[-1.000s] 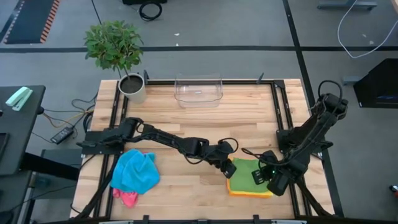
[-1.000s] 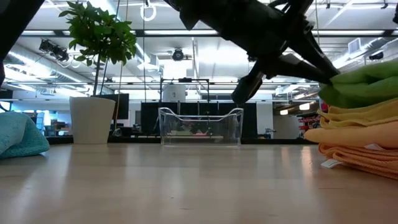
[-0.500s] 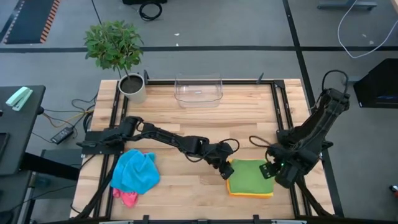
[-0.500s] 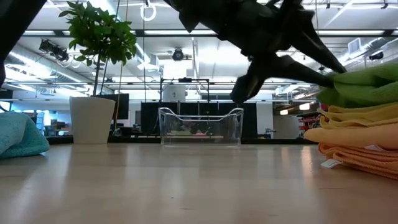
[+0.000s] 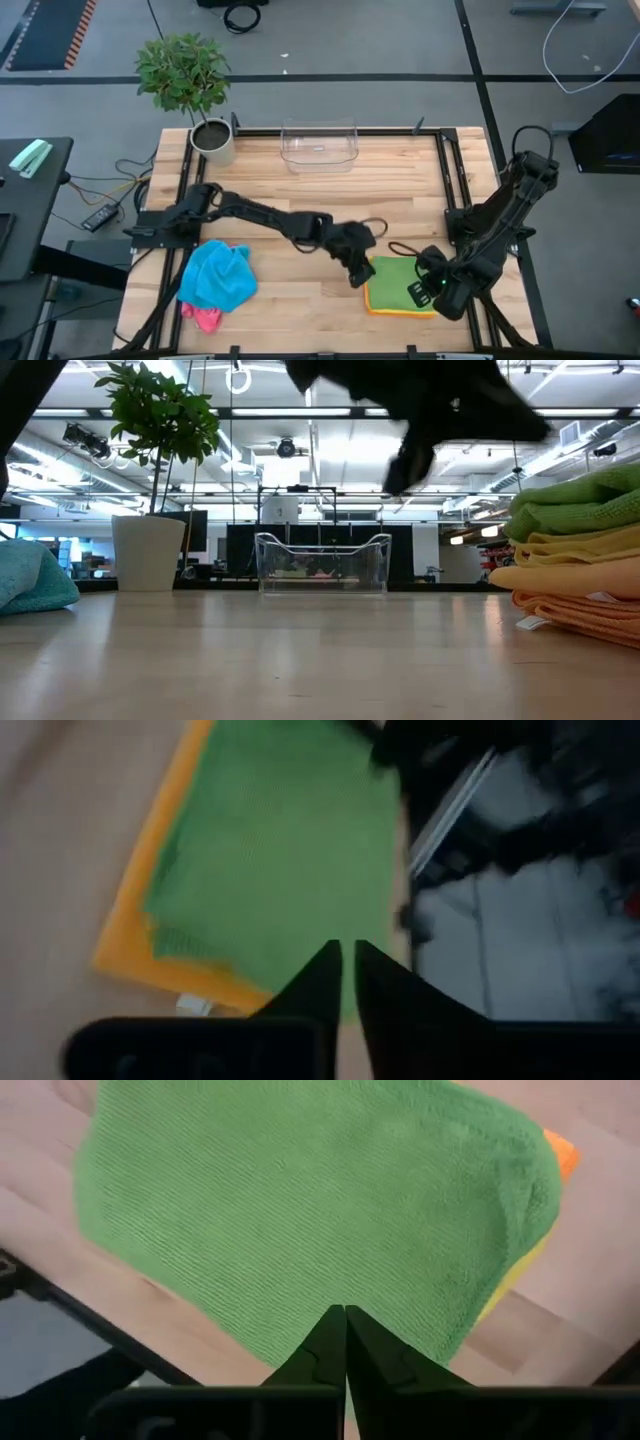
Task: Fold microfiber towels
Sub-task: Stack the green towel on the yellow towel, then fold the blue towel on the table
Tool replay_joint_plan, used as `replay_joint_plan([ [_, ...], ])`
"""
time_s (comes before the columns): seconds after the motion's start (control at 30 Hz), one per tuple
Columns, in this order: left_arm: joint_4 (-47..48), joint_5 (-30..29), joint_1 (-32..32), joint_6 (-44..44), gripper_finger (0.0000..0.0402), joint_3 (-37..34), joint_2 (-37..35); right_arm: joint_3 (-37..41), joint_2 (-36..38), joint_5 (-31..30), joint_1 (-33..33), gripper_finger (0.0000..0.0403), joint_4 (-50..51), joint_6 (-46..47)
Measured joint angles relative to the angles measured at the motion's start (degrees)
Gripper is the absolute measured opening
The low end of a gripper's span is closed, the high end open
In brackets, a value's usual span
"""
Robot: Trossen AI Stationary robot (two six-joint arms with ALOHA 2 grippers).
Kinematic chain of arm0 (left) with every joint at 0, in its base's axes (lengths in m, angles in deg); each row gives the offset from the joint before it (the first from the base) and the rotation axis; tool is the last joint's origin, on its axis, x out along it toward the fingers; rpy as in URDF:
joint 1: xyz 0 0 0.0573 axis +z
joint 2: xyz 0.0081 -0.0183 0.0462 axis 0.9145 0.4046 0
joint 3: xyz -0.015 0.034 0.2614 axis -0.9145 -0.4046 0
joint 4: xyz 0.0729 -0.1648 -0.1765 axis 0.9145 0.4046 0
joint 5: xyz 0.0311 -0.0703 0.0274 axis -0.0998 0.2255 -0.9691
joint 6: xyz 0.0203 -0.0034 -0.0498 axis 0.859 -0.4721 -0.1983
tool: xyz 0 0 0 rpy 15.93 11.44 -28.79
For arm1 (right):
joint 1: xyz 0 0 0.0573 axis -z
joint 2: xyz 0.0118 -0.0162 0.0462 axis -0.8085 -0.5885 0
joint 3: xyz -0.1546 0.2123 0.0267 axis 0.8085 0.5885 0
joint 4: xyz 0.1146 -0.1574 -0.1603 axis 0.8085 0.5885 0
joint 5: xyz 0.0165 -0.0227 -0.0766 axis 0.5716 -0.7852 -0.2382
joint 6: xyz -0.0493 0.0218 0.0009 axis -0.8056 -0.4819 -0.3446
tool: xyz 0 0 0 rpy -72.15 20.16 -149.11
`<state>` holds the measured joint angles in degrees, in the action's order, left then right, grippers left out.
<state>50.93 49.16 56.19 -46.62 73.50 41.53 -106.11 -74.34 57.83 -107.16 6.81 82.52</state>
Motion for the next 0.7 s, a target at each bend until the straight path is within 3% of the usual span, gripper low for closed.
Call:
replay_joint_plan([
  [0.07, 0.0, -1.0, -0.7, 1.7, 0.0011, -0.2, 1.8, 0.0, -1.0, 0.7, -0.4, 0.0009, -0.2, 0.2],
  [0.2, 0.5, -3.2, -0.3, 1.8, 0.0017, -0.1, 4.5, 0.8, -3.4, 2.5, -1.2, 0.0005, -1.4, 0.3],
  [0.43, 1.7, -5.1, 0.4, 4.9, 0.0007, -0.1, 5.0, 8.5, -4.2, 5.1, -2.9, 0.0004, -14.2, 3.0],
  [0.6, 12.5, -5.7, 0.9, 10.0, 0.0024, -0.2, -0.6, 7.5, -0.9, 5.2, -2.6, 0.0004, -11.2, 1.0],
  [0.7, 24.7, -8.4, 0.9, 14.6, 0.0027, 0.0, -6.6, 5.5, 3.2, 3.9, -1.4, 0.0006, -6.0, -1.0],
])
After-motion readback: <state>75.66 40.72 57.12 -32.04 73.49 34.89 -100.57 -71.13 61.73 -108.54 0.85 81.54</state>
